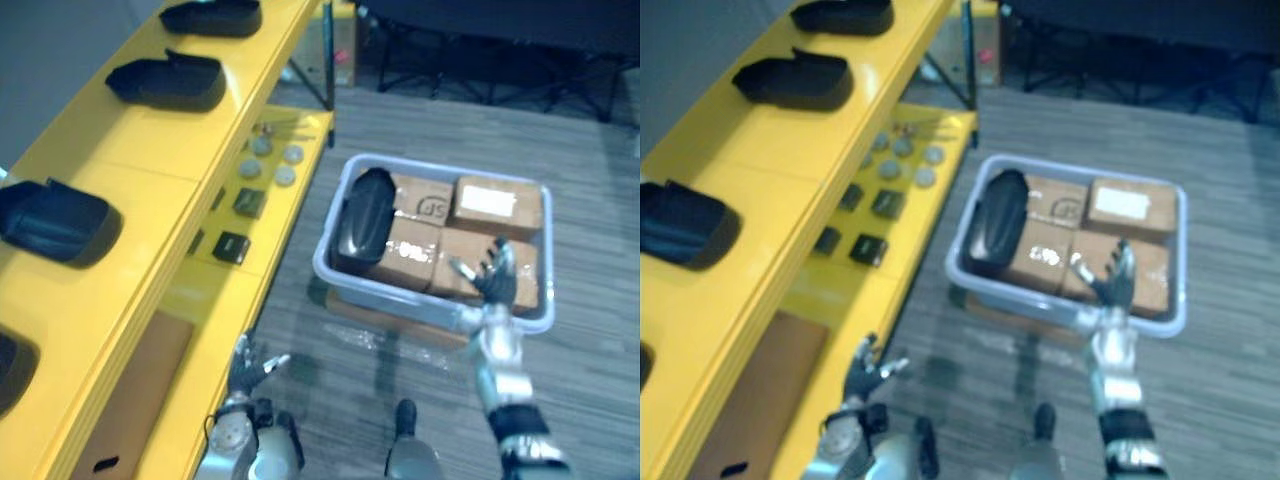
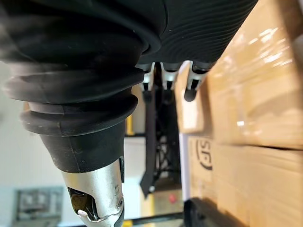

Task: Walk over and take plastic housings, then place them on the shelf

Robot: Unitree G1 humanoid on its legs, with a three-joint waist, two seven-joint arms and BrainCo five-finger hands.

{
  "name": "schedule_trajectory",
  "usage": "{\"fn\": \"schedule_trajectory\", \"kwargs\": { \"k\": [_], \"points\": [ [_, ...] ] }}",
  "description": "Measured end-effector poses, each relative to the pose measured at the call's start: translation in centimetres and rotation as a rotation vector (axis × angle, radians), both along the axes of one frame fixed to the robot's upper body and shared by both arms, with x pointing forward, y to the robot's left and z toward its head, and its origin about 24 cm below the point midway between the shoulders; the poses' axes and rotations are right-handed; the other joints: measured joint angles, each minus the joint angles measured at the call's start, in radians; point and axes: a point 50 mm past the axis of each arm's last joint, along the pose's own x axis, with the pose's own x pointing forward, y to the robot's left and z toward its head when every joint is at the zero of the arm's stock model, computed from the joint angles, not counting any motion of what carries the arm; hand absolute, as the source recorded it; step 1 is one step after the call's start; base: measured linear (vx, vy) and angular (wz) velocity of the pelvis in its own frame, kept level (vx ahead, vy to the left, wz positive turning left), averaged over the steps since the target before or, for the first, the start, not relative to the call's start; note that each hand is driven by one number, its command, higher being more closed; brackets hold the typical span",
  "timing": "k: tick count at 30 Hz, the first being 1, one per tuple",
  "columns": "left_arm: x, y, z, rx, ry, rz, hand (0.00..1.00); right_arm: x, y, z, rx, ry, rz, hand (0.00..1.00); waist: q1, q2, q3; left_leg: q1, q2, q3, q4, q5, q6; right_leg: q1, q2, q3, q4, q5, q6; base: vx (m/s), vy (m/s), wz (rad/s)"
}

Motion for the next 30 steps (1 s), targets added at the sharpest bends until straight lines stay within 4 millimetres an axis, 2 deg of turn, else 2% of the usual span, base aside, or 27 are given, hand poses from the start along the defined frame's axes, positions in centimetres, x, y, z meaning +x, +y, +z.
{"fn": "schedule_trajectory", "kwargs": {
  "k": [2,3,5,10,12,13,15,20,23,30],
  "points": [
    [-0.5,0.2,-0.9,0.007,0.036,-0.006,0.0,1.8,-1.9,3.2,-0.022,-0.012,-0.056,0.0,0.016,0.018,0.023,-0.042,-0.015,-0.036,0.001,0.016,0.007,-0.017,-0.009,-0.031,0.003,0.005,0.003,-0.08,0.009,0.39],
    [-0.6,0.2,-1.1,0.007,0.042,-0.009,0.0,2.1,-2.2,3.9,-0.029,-0.012,-0.065,0.0,0.018,0.021,0.027,-0.052,-0.019,-0.043,0.002,0.019,0.007,-0.021,-0.01,-0.037,0.004,0.006,0.003,-0.06,0.019,0.36],
    [-0.9,-0.1,-1.5,-0.002,0.047,-0.037,0.0,3.1,-3.1,6.5,-0.053,-0.02,-0.086,0.0,0.041,0.029,0.05,-0.064,-0.029,-0.056,0.004,0.025,0.013,-0.027,-0.02,-0.047,0.012,0.008,0.005,-0.01,0.028,0.18],
    [-0.9,-1.0,-1.6,-0.012,0.013,-0.095,0.0,4.0,-4.3,10.4,-0.102,-0.01,-0.124,0.0,0.065,0.051,0.085,-0.104,-0.049,-0.097,0.015,0.03,0.022,-0.05,-0.038,-0.095,0.046,0.007,0.005,-0.04,0.051,0.22],
    [-0.3,-1.4,-1.4,-0.01,-0.013,-0.115,0.0,4.2,-4.8,11.8,-0.123,0.003,-0.144,0.0,0.088,0.065,0.102,-0.126,-0.057,-0.103,0.025,0.033,0.026,-0.074,-0.048,-0.1,0.066,0.004,0.002,-0.06,0.061,0.1],
    [-0.3,-1.4,-1.4,-0.01,-0.017,-0.117,0.0,4.3,-4.8,12.0,-0.125,0.008,-0.144,0.0,0.089,0.065,0.102,-0.133,-0.059,-0.104,0.027,0.034,0.027,-0.08,-0.051,-0.104,0.069,0.004,0.002,-0.05,0.054,0.11],
    [0.1,-1.7,-1.3,-0.008,-0.037,-0.135,0.0,4.4,-5.0,12.4,-0.125,0.029,-0.16,0.0,0.106,0.084,0.118,-0.139,-0.063,-0.112,0.037,0.034,0.029,-0.084,-0.058,-0.122,0.09,0.002,-0.002,-0.05,0.05,0.08],
    [0.4,-2.0,-1.2,-0.003,-0.053,-0.17,0.0,4.6,-5.2,13.7,-0.133,0.073,-0.215,0.0,0.123,0.098,0.125,-0.191,-0.064,-0.132,0.059,0.038,0.033,-0.124,-0.061,-0.146,0.112,-0.003,-0.007,-0.07,0.034,0.1],
    [0.6,-2.4,-1.2,0.008,-0.063,-0.207,0.0,4.5,-5.5,13.2,-0.117,0.118,-0.258,0.0,0.137,0.101,0.125,-0.204,-0.063,-0.134,0.068,0.039,0.034,-0.134,-0.062,-0.146,0.119,-0.004,-0.007,-0.05,0.022,0.0],
    [0.8,-2.6,-1.3,-0.029,-0.063,-0.184,0.0,4.2,-6.0,13.0,-0.105,0.233,-0.333,0.0,0.144,0.118,0.131,-0.238,-0.07,-0.137,0.072,0.047,0.038,-0.173,-0.075,-0.15,0.145,-0.011,-0.003,-0.04,0.027,0.02]
  ]
}}
